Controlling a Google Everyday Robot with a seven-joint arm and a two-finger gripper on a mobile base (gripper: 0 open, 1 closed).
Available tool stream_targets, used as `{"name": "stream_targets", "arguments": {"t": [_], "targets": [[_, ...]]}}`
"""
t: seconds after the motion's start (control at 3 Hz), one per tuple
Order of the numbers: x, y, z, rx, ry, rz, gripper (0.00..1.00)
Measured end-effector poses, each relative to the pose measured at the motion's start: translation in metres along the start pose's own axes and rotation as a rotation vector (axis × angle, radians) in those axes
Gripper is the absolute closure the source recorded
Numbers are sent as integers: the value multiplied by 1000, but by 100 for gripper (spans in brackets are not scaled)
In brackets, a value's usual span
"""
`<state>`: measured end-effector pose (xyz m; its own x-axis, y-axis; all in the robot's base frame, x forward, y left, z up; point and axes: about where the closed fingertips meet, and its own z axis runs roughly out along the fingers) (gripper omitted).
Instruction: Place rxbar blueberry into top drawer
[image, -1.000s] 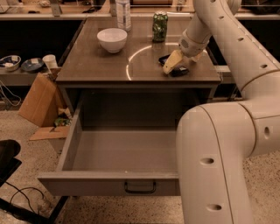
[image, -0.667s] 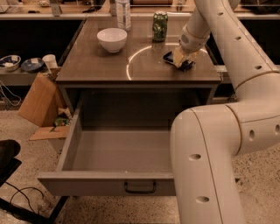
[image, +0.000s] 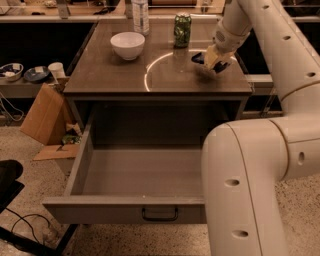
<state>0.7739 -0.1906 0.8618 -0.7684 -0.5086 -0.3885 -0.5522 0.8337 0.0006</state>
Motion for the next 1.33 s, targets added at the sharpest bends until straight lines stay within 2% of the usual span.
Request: {"name": "stream_targets", "arguments": {"t": [0.33,0.67,1.0,1.33], "targets": [[17,-15,-45,51,-17,-39,100],[61,-16,-73,19,-2,-85,100],[98,2,-101,-36,-28,-174,100],[132,25,-126,-45,-78,-301,100]]}}
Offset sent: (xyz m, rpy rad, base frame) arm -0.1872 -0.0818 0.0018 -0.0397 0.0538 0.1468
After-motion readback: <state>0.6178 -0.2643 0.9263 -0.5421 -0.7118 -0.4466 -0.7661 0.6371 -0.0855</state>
